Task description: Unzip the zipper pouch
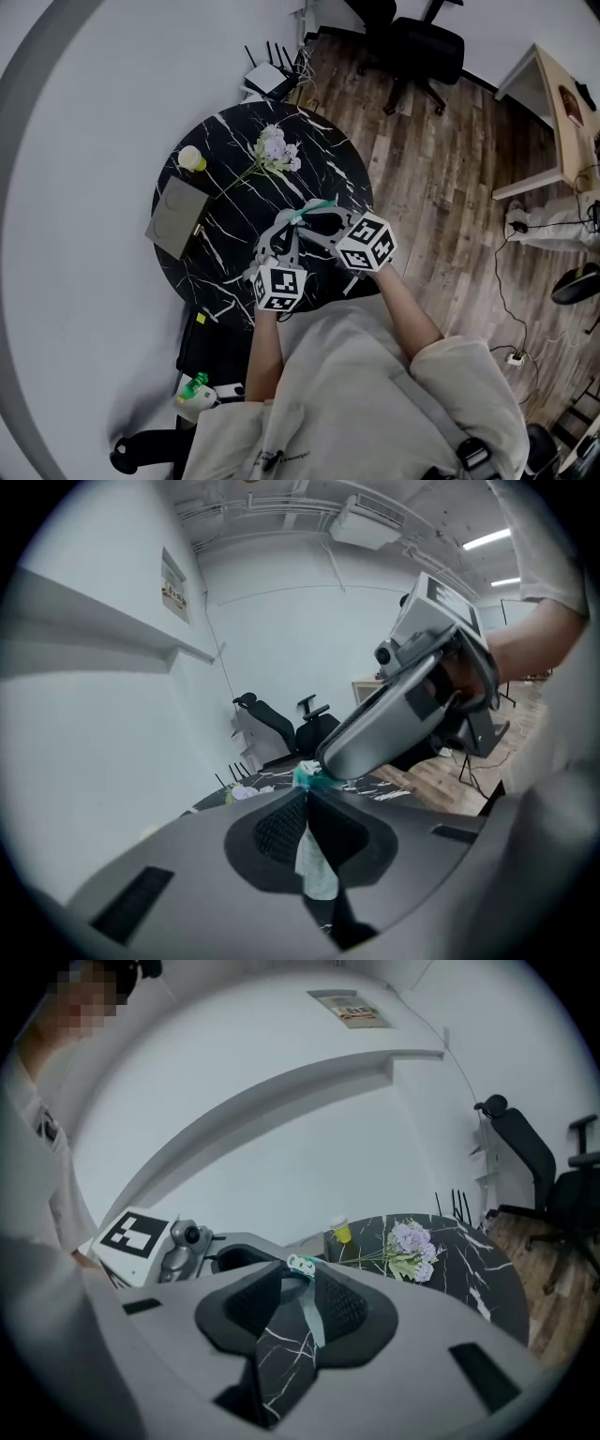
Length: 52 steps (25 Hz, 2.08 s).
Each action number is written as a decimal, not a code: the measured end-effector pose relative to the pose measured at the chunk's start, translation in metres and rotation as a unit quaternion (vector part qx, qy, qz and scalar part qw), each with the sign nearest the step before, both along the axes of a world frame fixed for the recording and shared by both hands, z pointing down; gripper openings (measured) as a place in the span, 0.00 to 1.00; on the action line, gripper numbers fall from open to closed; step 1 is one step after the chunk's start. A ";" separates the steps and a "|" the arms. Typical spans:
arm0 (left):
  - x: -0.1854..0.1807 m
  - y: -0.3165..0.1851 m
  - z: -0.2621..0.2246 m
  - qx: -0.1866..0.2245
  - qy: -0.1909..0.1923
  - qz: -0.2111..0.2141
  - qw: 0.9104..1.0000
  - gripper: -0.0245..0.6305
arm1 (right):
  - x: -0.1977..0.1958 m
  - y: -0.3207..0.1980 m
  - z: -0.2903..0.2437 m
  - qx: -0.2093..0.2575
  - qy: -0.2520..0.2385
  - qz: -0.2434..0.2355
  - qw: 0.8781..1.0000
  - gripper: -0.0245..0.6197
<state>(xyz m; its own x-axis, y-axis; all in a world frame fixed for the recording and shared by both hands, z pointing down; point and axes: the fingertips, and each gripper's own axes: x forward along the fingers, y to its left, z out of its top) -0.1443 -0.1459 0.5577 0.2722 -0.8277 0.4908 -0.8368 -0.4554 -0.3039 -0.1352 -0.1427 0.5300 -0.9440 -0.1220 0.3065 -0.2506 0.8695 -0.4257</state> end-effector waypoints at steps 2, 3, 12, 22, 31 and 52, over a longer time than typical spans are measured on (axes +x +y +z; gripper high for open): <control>-0.001 -0.002 0.001 0.003 -0.033 0.007 0.999 0.08 | 0.000 -0.001 0.003 -0.022 -0.007 0.022 0.999 0.24; -0.001 -0.003 0.002 0.004 -0.051 0.011 0.999 0.08 | 0.001 -0.002 0.006 -0.029 -0.005 0.032 0.999 0.24; 0.006 -0.002 0.021 0.013 -0.249 0.092 0.964 0.08 | 0.006 -0.004 0.022 -0.143 -0.064 0.082 0.984 0.26; 0.014 0.000 0.021 0.018 -0.267 0.095 0.959 0.08 | 0.011 -0.015 0.029 -0.216 -0.090 0.149 0.961 0.22; 0.009 -0.001 0.016 0.008 -0.195 0.082 0.977 0.08 | 0.020 -0.014 0.023 -0.240 -0.139 0.134 0.951 0.06; 0.018 -0.001 0.012 -0.067 0.149 0.014 0.987 0.08 | 0.033 -0.018 0.020 -0.188 -0.107 0.144 0.966 0.05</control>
